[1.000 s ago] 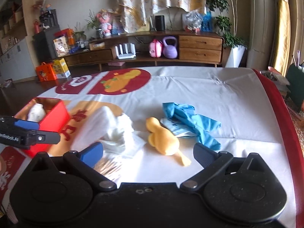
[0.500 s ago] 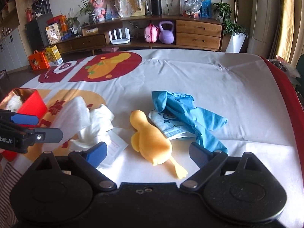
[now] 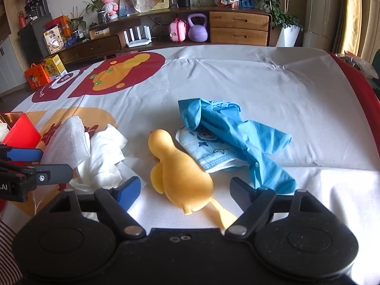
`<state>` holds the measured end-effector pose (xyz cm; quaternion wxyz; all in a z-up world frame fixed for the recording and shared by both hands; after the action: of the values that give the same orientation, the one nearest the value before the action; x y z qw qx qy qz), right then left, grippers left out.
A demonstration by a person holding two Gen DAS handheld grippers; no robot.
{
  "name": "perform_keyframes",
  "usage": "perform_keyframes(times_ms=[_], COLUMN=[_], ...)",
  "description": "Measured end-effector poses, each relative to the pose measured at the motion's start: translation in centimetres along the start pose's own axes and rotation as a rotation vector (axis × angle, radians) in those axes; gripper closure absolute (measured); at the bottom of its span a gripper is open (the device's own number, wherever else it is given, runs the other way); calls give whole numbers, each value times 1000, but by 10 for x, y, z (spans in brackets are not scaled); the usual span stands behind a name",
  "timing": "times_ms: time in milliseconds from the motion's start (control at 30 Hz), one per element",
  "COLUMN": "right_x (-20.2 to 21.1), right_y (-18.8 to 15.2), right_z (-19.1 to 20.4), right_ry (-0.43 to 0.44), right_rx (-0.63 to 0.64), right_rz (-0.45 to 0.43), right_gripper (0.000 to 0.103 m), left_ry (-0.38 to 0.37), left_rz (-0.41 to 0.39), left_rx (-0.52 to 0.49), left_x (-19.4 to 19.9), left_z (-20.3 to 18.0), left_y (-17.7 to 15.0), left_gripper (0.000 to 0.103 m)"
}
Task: Organize soft objects
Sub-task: 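Move the left tool to the white mesh bag while the right tool reaches the yellow rubber duck, then close the left tool on the mesh bag while the right tool grips the duck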
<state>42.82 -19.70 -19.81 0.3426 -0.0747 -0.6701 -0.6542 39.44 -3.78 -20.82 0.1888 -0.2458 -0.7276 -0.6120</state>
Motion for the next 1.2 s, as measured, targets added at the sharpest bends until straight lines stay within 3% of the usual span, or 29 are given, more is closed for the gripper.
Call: perform_keyframes(times_ms=[167,300,400,600,800,1200], right_x=[-1,-1,0,6,21,73], right_y=[-1,-2,-2,-3,0,13], right_z=[2,2,1,-1,1,18], right_ry=[-7,-14,-34,-70,-90,-33], right_rx=[-7,-19,-19,-39,-77,-134], right_rz=[-1,9,11,6,-27,-88], right_gripper=[32,46,53,69,77,78], left_ry=[-13,-18,-13,-7,0,7], left_rz=[-4,-9,-13,-42,-62,-67], left_rx=[3,5,-5,-51,-45,-2], left_x=[1,4,6,14,24,55], left_z=[-1,0,0,-5,-4,0], left_y=[0,1,1,2,6,12], left_gripper=[30,46,64,80,88,88])
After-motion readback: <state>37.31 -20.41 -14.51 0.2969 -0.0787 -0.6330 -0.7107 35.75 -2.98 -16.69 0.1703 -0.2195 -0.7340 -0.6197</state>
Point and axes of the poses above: each gripper's, at about its wrist camera, not at the fingertips, and x roughly against the way its jaws point, z to its left, y to its top, the point moved 10 cm from there along -x, roughly the way its jaws point, and after that the axes turned 15 degrees about -z, right-handed, at the moved point
